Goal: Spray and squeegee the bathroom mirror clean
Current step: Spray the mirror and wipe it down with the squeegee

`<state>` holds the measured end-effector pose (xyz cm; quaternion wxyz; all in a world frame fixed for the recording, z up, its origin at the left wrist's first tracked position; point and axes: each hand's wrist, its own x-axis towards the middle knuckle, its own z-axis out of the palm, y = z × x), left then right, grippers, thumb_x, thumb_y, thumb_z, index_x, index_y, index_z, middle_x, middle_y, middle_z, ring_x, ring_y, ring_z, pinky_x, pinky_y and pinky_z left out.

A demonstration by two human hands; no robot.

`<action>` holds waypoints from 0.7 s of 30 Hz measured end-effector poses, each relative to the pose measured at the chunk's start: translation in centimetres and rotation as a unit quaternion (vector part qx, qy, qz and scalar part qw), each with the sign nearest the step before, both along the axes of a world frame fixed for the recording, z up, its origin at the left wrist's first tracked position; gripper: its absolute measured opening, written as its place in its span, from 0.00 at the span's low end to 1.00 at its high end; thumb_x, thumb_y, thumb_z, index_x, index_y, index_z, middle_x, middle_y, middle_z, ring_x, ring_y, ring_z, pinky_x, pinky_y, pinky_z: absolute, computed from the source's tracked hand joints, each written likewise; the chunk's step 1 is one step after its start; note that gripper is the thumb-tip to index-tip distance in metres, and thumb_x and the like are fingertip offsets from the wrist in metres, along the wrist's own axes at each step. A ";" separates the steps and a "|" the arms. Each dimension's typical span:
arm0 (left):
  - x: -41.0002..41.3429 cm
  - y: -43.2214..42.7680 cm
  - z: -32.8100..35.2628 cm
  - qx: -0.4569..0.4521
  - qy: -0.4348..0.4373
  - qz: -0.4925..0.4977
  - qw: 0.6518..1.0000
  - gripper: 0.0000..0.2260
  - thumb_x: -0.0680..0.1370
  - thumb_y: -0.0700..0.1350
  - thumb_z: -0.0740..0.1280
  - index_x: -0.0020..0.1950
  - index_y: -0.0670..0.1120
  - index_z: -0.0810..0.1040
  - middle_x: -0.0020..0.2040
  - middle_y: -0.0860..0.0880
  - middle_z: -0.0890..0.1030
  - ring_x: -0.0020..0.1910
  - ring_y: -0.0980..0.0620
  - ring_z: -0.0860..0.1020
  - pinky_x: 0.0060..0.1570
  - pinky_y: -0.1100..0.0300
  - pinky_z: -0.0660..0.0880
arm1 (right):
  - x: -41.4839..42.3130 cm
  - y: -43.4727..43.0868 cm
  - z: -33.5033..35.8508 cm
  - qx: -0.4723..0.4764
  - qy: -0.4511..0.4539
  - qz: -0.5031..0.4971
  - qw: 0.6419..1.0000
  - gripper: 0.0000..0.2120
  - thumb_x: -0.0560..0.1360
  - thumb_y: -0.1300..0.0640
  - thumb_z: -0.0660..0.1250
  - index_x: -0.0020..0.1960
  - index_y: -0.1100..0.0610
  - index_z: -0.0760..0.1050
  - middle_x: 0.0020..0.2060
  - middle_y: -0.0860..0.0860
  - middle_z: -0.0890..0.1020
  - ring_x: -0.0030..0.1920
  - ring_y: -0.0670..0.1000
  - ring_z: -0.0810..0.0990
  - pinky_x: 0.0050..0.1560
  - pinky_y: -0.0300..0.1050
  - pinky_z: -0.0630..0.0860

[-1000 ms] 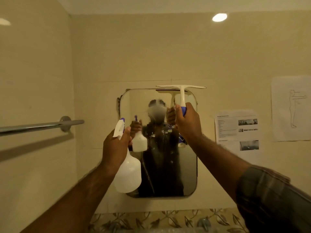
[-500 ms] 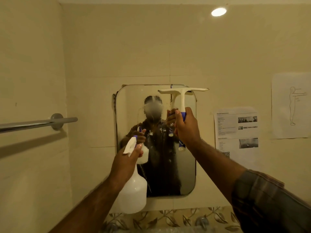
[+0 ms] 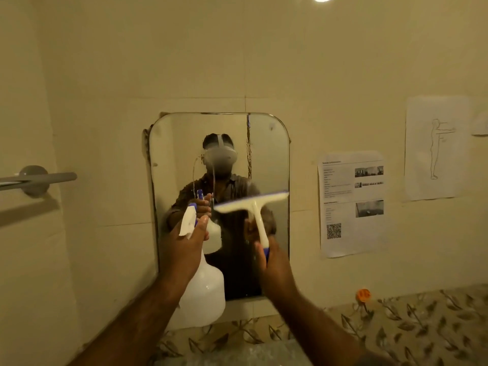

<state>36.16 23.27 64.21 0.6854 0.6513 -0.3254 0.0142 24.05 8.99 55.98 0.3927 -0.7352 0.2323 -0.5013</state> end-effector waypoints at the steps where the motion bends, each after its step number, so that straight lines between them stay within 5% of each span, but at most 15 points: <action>1: 0.1 -0.1 -0.2 0.001 -0.001 0.000 1.000 0.21 0.76 0.59 0.64 0.56 0.43 0.80 0.43 0.49 0.82 0.43 0.54 0.78 0.43 0.58 0.75 | -0.2 0.4 -2.4 0.028 0.017 -0.015 0.999 0.15 0.78 0.38 0.58 0.56 0.44 0.75 0.44 0.49 0.84 0.43 0.44 0.85 0.45 0.46 0.85; 7: 0.0 -1.1 -1.7 0.033 0.016 0.005 0.999 0.26 0.75 0.62 0.64 0.63 0.44 0.77 0.51 0.46 0.81 0.44 0.52 0.76 0.39 0.61 0.69 | -2.3 1.4 -11.5 0.069 0.123 -0.128 0.982 0.09 0.81 0.44 0.60 0.56 0.47 0.72 0.34 0.48 0.80 0.34 0.44 0.81 0.35 0.36 0.79; 12: -1.3 -1.6 -3.1 0.047 0.021 0.016 0.999 0.27 0.74 0.63 0.64 0.68 0.48 0.71 0.53 0.47 0.77 0.48 0.48 0.75 0.47 0.52 0.72 | -4.2 2.2 -15.0 0.118 0.195 -0.137 0.964 0.15 0.81 0.44 0.61 0.59 0.53 0.75 0.40 0.46 0.77 0.44 0.48 0.81 0.48 0.41 0.77; 17: -2.0 -1.2 -3.4 0.038 0.015 0.009 0.999 0.26 0.75 0.61 0.64 0.67 0.46 0.73 0.55 0.44 0.80 0.50 0.46 0.77 0.49 0.51 0.73 | -5.7 3.1 -15.0 0.168 0.249 -0.145 0.943 0.18 0.81 0.43 0.60 0.63 0.54 0.74 0.52 0.54 0.84 0.55 0.54 0.83 0.53 0.44 0.76; 21: -1.7 0.2 -1.4 0.009 0.012 0.006 1.000 0.25 0.76 0.61 0.64 0.64 0.45 0.76 0.50 0.44 0.82 0.46 0.47 0.79 0.42 0.59 0.75 | -5.7 3.8 -8.1 0.099 0.130 -0.120 0.979 0.11 0.80 0.40 0.60 0.50 0.47 0.72 0.37 0.50 0.81 0.36 0.46 0.81 0.40 0.46 0.80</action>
